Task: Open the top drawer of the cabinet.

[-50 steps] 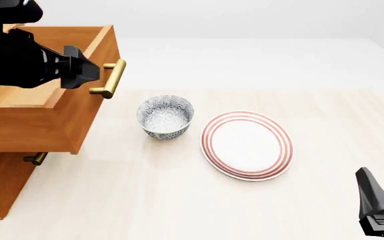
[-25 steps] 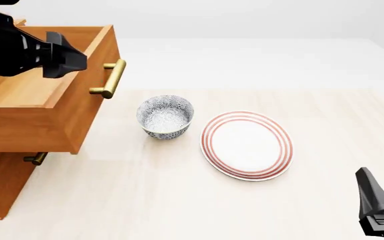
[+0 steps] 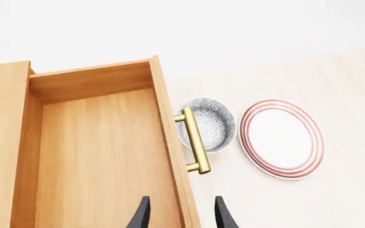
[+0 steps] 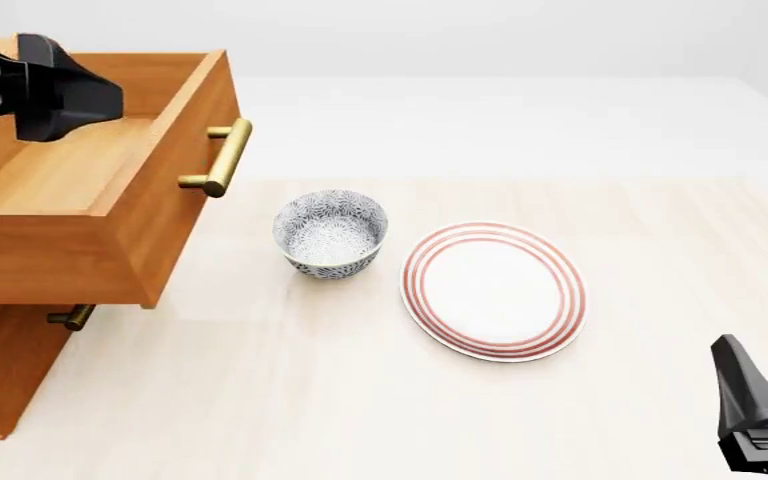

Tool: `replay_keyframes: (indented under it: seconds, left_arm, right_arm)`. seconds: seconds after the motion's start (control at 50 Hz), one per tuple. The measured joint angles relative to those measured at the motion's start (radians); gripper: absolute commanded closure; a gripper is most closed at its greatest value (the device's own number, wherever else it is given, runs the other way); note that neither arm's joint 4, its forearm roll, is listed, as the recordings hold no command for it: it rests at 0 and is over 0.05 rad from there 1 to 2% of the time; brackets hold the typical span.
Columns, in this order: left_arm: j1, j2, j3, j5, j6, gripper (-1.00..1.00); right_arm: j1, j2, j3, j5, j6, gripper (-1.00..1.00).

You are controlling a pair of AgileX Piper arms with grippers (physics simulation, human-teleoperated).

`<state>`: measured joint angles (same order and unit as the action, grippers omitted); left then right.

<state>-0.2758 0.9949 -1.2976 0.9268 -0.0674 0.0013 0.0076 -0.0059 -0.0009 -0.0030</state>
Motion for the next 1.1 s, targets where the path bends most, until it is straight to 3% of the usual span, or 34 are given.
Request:
replay_keyframes:
  seconds: [0.68,1.1]
  left_arm:
    - [0.051,-0.139,-0.064,0.056,0.046,-1.00]
    - [0.068,-0.192,-0.116,0.105,0.127,-1.00]
  right_arm:
    - [0.000,0.000,0.000,0.000,0.000,-1.00]
    - [0.000,0.000,0.000,0.000,0.000,-1.00]
